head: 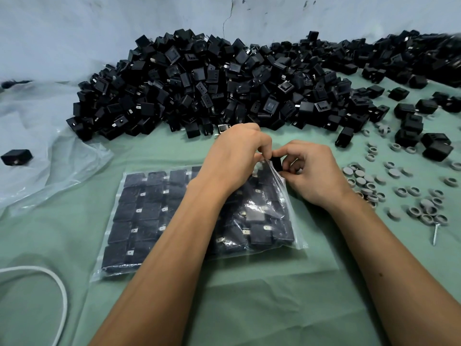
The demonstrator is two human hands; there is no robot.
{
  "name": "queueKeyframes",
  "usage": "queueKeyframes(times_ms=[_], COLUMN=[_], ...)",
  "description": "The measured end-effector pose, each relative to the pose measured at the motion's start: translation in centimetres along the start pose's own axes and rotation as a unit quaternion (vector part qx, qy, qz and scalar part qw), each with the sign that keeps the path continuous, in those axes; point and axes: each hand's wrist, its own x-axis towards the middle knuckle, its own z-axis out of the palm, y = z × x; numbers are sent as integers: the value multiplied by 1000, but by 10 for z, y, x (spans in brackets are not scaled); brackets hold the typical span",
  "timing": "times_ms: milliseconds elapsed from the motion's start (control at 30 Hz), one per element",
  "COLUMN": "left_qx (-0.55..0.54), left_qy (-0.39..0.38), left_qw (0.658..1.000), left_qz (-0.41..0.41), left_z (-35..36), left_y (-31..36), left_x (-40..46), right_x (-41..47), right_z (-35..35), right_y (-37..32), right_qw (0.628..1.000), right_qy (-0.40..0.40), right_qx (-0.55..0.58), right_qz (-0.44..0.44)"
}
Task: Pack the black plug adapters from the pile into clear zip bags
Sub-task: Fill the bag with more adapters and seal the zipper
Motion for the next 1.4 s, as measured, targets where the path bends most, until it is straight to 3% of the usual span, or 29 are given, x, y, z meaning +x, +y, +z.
queueKeyframes(times_ms=[400,567,700,833,1000,1200,1300,1400], left_qx=[8,6,-27,-62,-75,-109,-111,-109], left_qy=[13,29,23,32,-12,-58,-78,-84], left_qw=[1000,1000,999,996,986,981,979,979], left_qz=[7,4,-9,-60,-145,-153,-152,-148], left_z=[8,7,6,-3,-11,-9,-3,0], left_y=[-1,0,-1,-14,-35,-35,-29,-22], left_x=[1,2,0,-1,-5,-5,-3,-2], right_x=[0,-1,0,1,1,1,4,9], right_z=[4,0,-1,-1,7,22,23,18], right_y=[-16,-10,-4,-3,-15,-29,-22,-12], right_qw=[997,997,991,975,968,978,973,945], right_qy=[12,27,-7,43,115,125,136,131], right_qx=[-66,19,91,153,120,26,57,190], right_qz=[37,66,99,153,187,167,178,231])
